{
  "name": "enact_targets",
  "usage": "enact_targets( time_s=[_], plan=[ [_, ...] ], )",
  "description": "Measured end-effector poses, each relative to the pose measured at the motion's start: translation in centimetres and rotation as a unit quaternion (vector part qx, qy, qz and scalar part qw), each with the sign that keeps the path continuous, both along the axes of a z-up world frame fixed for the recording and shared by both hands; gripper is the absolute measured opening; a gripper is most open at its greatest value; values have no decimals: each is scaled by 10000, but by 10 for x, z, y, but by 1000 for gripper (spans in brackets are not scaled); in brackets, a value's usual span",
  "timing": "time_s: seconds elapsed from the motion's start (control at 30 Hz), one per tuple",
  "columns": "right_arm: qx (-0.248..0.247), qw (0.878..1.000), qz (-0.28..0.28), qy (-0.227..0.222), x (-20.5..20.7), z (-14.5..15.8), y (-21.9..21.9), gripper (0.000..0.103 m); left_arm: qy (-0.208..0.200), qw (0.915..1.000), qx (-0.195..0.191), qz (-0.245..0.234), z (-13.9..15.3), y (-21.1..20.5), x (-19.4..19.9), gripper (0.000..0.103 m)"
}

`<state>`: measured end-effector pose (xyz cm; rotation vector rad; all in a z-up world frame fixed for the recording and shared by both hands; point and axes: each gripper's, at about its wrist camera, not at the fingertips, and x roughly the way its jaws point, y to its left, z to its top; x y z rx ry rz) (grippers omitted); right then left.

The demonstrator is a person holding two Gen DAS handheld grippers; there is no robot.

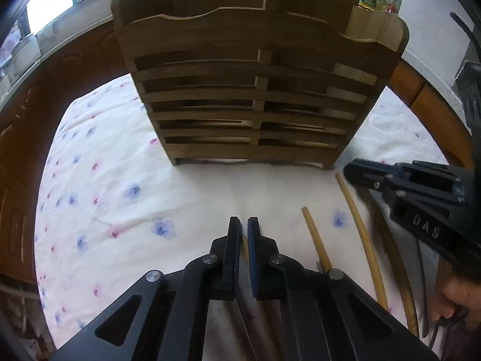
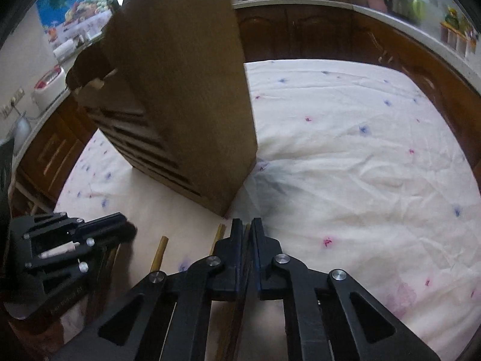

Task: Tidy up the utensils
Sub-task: 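Grasp a wooden chopstick with the left tool while the right tool grasps another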

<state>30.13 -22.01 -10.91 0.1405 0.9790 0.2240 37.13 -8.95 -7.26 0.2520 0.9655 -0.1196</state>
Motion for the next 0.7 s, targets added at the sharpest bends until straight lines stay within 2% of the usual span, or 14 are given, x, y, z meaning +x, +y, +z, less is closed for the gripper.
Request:
enact_targets(
  time_s=[0.1,0.27,0.47,0.7],
  plan=[
    [203,9998,-17,-77,-6,5,-1,5,-49,9999,-157,-23,6,1,-3,3],
    [561,9978,-73,-332,-22,29,-6,4,-409,9977,-527,-95,39,10,-25,3],
    [848,9934,-135,-756,-53,70,-11,4,-849,9907,-1022,-279,90,29,-79,3],
    [1014,9869,-114,-1248,-86,112,-13,4,-1352,9803,-1402,-318,123,52,-139,2]
  ],
)
